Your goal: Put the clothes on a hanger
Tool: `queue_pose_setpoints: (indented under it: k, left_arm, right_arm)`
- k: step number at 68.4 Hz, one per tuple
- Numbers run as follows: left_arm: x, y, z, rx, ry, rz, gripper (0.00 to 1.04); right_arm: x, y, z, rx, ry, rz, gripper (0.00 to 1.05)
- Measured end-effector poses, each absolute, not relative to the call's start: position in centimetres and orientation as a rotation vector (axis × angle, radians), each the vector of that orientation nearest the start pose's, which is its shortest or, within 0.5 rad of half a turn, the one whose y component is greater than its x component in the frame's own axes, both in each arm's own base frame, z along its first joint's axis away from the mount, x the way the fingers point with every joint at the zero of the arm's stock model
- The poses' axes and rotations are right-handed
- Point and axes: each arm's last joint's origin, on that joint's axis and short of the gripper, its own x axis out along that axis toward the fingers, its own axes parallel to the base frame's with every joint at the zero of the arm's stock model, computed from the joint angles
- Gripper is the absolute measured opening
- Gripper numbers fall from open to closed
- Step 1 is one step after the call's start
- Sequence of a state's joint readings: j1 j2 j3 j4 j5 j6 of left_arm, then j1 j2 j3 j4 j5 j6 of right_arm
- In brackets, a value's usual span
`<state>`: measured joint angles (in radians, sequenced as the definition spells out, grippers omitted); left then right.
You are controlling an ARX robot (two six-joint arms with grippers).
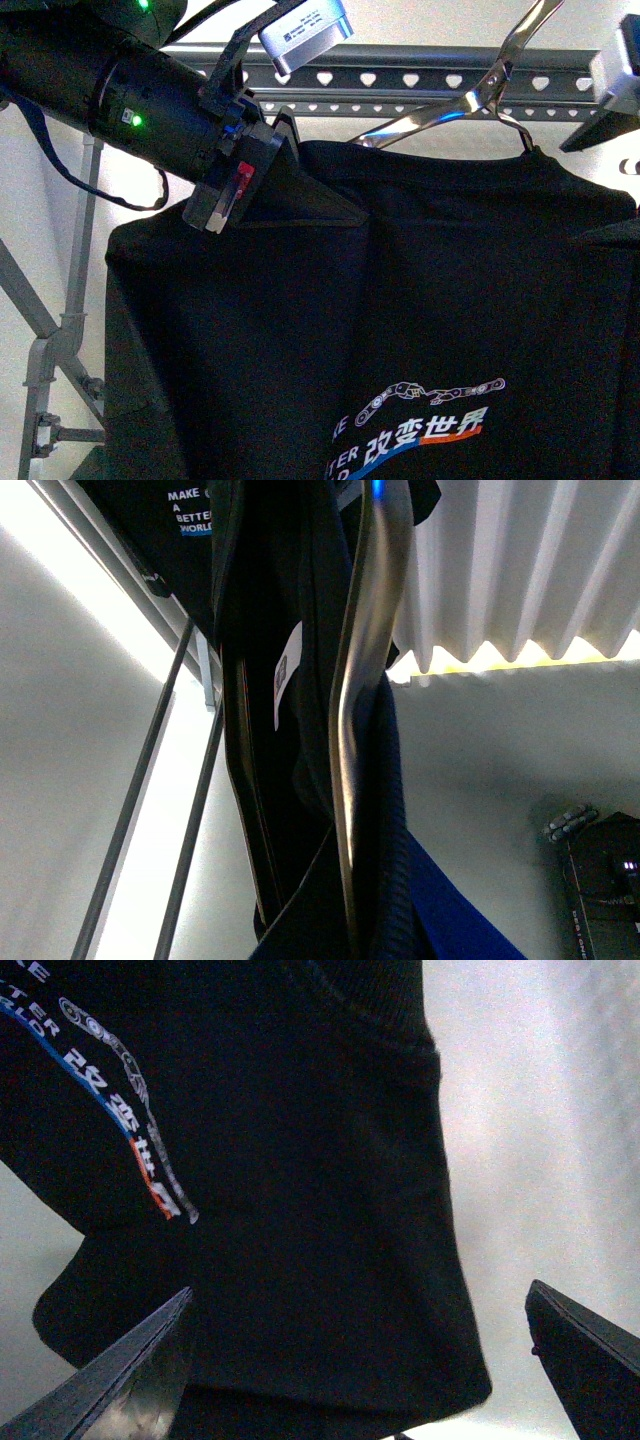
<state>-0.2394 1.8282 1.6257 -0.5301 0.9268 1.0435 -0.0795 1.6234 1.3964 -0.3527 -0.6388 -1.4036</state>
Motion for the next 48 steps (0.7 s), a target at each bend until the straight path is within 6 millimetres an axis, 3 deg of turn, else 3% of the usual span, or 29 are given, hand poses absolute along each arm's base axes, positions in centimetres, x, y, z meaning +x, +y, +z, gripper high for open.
queue_pose_setpoints:
  k: [14, 19, 22, 33, 41, 46, 48]
  left_arm:
    - [38.6, -11.8, 31.1, 0.624, 0.079, -1.348, 0.04]
    - [38.6, -11.8, 31.1, 0.623, 0.079, -1.348, 0.04]
    - [38.6, -11.8, 31.1, 0.623, 0.079, -1.348, 0.04]
    - [38.6, -11.8, 31.1, 0.625, 0.080, -1.347, 0.04]
    - [38.5, -11.9, 31.2, 0.616, 0.069, -1.360, 0.23]
    - [38.6, -11.9, 31.2, 0.614, 0.049, -1.365, 0.31]
    - [39.1, -11.9, 30.7, 0.553, -0.015, -1.364, 0.39]
  right_arm:
    - [39.0, 0.4, 31.3, -1.077, 0.080, 0.783, 0.94]
    - [39.7, 0.3, 30.5, -1.047, 0.113, 0.770, 0.82]
    - [40.0, -0.1, 29.8, -1.014, 0.144, 0.766, 0.69]
    - [39.5, -1.2, 28.7, -0.980, 0.173, 0.764, 0.41]
    - [38.4, -1.9, 28.2, -0.966, 0.149, 0.770, 0.20]
    - [37.7, -2.3, 28.1, -0.986, 0.144, 0.773, 0.15]
    - [37.4, -2.4, 28.0, -0.991, 0.143, 0.773, 0.14]
